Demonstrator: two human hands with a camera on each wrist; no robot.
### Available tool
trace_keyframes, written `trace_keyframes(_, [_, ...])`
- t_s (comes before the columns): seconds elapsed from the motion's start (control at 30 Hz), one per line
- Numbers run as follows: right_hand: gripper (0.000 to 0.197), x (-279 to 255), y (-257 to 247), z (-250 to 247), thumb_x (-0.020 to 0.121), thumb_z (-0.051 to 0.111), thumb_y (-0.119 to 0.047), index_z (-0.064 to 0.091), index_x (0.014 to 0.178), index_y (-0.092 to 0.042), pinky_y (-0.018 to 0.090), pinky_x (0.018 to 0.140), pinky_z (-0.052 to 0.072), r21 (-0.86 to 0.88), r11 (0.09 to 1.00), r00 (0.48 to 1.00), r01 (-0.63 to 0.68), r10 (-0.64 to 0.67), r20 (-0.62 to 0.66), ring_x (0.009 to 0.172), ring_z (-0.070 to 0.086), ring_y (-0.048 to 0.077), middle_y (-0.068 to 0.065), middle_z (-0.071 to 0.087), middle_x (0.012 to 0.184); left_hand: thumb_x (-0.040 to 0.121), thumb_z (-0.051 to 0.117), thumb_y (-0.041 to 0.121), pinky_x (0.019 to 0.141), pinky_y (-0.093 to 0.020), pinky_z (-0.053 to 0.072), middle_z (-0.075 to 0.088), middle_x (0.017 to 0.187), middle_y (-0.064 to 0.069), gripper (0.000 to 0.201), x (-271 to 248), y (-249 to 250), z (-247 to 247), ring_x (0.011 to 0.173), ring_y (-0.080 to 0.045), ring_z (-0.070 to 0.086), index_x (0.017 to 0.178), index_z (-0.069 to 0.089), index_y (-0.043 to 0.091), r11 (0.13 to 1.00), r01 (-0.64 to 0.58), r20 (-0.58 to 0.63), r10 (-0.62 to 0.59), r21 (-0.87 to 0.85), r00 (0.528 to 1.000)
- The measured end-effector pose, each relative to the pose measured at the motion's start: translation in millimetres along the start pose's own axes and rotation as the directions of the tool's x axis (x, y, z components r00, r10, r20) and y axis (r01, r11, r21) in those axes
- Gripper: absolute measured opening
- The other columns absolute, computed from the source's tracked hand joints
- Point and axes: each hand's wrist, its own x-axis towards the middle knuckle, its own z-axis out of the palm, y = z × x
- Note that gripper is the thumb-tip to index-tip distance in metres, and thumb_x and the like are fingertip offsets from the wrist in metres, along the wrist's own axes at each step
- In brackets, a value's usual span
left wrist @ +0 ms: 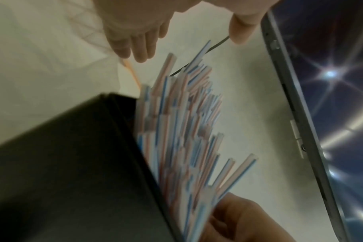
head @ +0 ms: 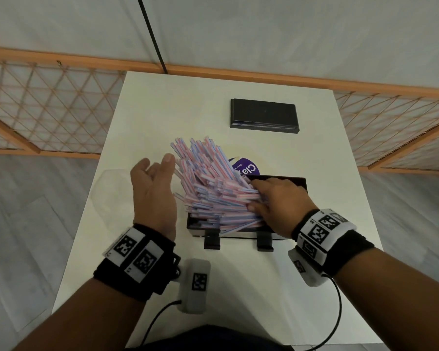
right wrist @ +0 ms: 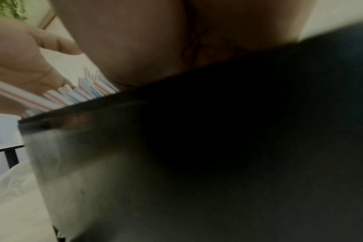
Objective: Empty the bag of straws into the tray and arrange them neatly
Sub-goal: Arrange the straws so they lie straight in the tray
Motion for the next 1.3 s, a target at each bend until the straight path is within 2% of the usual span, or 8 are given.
trace_keyframes(0.17, [0.073,-7.4,-2.8,11.1,0.083,0.029,-0.065,0.028,0.147,-0.031,0.048,0.104,0.042,0.116,0.992,0.993,0.04,-0.053,0.106,0.124,0.051,0.03,0.003,0.048,0.14,0.102,0.055,0.036,0.104,-0.025,0.034,0.045,0.153,-0.008,0.058,-15.1,-15.6,1.1,0.141,-0.019,0.043,0.152,0.035,0.013,0.999,0.028,0.019,-0.029,0.034,0.999])
trace_keyframes(0.37, [0.094,-12.3,1.4,1.2,0.072,0.051,-0.054,0.016,0.155,-0.026,0.038,0.111,0.037,0.256,0.966,0.968,0.046,-0.106,0.229,0.134,0.038,0.022,0.001,0.033,0.148,0.105,0.051,0.028,0.104,-0.027,0.044,0.042,0.155,-0.021,0.053,-18.3,-11.6,5.9,0.141,-0.028,0.044,0.151,0.034,0.007,0.999,-0.035,0.072,0.032,0.034,0.997])
trace_keyframes(0.5, [0.102,-9.4,3.3,10.7,0.068,0.053,-0.082,0.022,0.148,-0.026,0.044,0.106,0.043,0.17,0.984,0.984,0.062,-0.089,0.156,0.127,0.046,0.026,0.003,0.039,0.142,0.106,0.048,0.023,0.068,-0.006,0.05,0.063,0.121,-0.003,0.041,-20.4,-10.9,9.2,0.087,0.009,0.067,0.143,0.04,0.005,0.999,-0.028,0.122,0.03,-0.022,0.992])
trace_keyframes(0.73, [0.077,2.5,-16.6,12.3,0.069,0.051,-0.085,0.042,0.114,-0.024,0.042,0.087,0.05,0.052,0.994,0.991,0.091,-0.095,0.089,0.1,0.052,0.025,-0.004,0.045,0.108,0.107,0.045,0.019,0.058,-0.011,0.052,0.064,0.096,0.002,0.018,-28.4,-10.6,15.7,0.07,0.005,0.07,0.123,0.047,0.01,0.996,0.006,0.182,0.011,-0.092,0.983])
trace_keyframes(0.93, [0.084,15.1,-36.1,-12.8,0.067,0.041,-0.083,0.048,0.121,-0.019,0.041,0.088,0.049,0.092,0.989,0.993,0.112,-0.107,-0.054,0.105,0.054,0.027,0.001,0.049,0.109,0.107,0.047,0.029,0.077,-0.026,0.058,0.07,0.099,0.009,0.011,-22.5,-17.9,12.8,0.091,-0.003,0.071,0.115,0.051,0.023,0.995,-0.093,0.207,0.095,-0.021,0.974])
trace_keyframes(1.07, [0.078,10.1,-28.2,-14.5,0.068,0.067,-0.075,0.046,0.123,-0.023,0.04,0.086,0.049,0.007,0.998,0.995,0.067,-0.066,-0.078,0.103,0.051,0.025,-0.001,0.046,0.11,0.108,0.043,0.024,0.083,-0.029,0.057,0.067,0.111,0.001,0.03,-22.7,-21.3,9.2,0.098,-0.005,0.07,0.131,0.045,0.006,0.993,-0.115,0.227,0.104,0.033,0.968])
trace_keyframes(1.2, [0.06,-2.7,-3.5,-23.4,0.066,0.081,-0.061,0.046,0.09,-0.018,0.028,0.062,0.038,0.188,0.978,0.967,-0.091,0.132,-0.22,0.073,0.049,0.016,-0.005,0.052,0.085,0.107,0.047,0.017,0.087,-0.04,0.061,0.067,0.123,-0.005,0.032,-19.6,-23.9,5.7,0.111,-0.024,0.07,0.137,0.042,0.008,0.999,-0.042,0.191,0.039,0.011,0.981])
trace_keyframes(1.3, [0.043,-13.1,7.6,-13.2,0.078,0.075,-0.053,0.055,0.075,-0.016,0.016,0.053,0.034,0.191,0.979,0.982,-0.078,0.108,-0.157,0.064,0.052,0.016,-0.004,0.057,0.068,0.107,0.047,0.019,0.08,-0.03,0.061,0.068,0.119,-0.006,0.03,-18.8,-26.4,7.1,0.102,-0.016,0.071,0.135,0.045,0.008,1.0,0.008,0.182,-0.008,-0.002,0.983])
